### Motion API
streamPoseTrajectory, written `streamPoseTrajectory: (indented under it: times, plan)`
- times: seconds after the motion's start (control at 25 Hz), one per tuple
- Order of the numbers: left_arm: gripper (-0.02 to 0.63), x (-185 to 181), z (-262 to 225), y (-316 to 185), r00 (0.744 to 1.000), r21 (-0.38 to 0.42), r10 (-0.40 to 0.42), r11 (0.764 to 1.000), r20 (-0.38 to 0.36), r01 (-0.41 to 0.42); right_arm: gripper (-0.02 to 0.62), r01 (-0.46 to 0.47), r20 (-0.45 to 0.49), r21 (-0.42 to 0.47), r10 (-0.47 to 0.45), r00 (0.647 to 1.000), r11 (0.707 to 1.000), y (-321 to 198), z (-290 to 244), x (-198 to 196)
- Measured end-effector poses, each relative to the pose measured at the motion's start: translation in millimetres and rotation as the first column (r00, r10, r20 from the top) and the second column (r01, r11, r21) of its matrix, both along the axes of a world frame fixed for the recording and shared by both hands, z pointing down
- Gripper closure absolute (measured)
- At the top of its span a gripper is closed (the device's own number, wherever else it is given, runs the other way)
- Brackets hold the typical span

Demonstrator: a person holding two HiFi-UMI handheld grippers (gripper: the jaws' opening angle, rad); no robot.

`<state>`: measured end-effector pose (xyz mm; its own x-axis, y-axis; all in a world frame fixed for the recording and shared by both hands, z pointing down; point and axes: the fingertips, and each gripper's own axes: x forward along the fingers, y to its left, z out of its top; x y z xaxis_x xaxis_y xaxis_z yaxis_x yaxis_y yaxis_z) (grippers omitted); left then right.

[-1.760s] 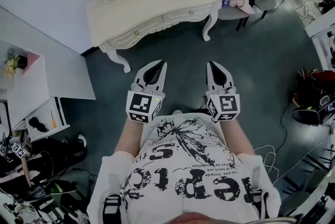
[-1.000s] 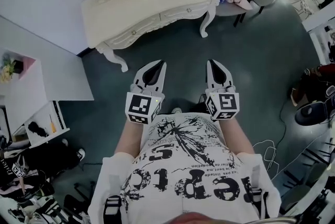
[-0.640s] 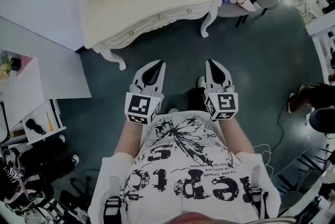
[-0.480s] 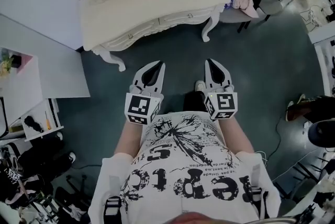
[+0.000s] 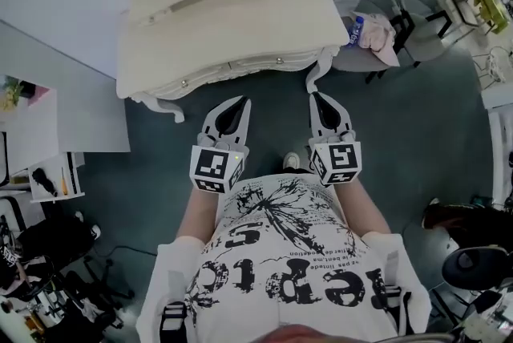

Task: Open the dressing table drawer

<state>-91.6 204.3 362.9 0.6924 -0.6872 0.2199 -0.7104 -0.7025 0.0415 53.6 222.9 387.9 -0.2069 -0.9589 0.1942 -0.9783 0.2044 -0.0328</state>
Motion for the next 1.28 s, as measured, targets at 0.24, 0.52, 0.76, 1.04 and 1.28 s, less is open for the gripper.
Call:
streamPoseTrajectory:
  times: [0.24, 0.52, 0.76, 1.04, 1.28]
  plan:
    - [0.586, 55, -1, -46, 0.998, 0.0, -0.064, 0.998, 0.001, 0.064, 0.578, 0.055, -0.009, -0.032, -0.055, 0.998, 0.998, -49, 6, 58]
    - [0.586, 87, 17, -88, 0.993, -0.04, -0.113, 0.993, 0.022, 0.113, 0.577, 0.085, -0.007, -0.054, -0.086, 0.996, 0.995, -97, 15, 102]
    - [0.586, 101, 27, -140, 0.994, -0.052, -0.104, 0.993, 0.033, 0.105, 0.578, 0.087, -0.002, -0.075, -0.088, 0.996, 0.993, -151, 30, 113]
    - [0.586, 103, 26, -233, 0.995, -0.047, -0.098, 0.994, 0.013, 0.098, 0.577, 0.082, -0.035, -0.089, -0.085, 0.996, 0.993, -231, 35, 111]
    - [0.586, 101, 27, -312, 0.997, -0.028, -0.08, 0.996, 0.005, 0.081, 0.577, 0.056, -0.056, -0.077, -0.06, 0.997, 0.995, -312, 35, 114]
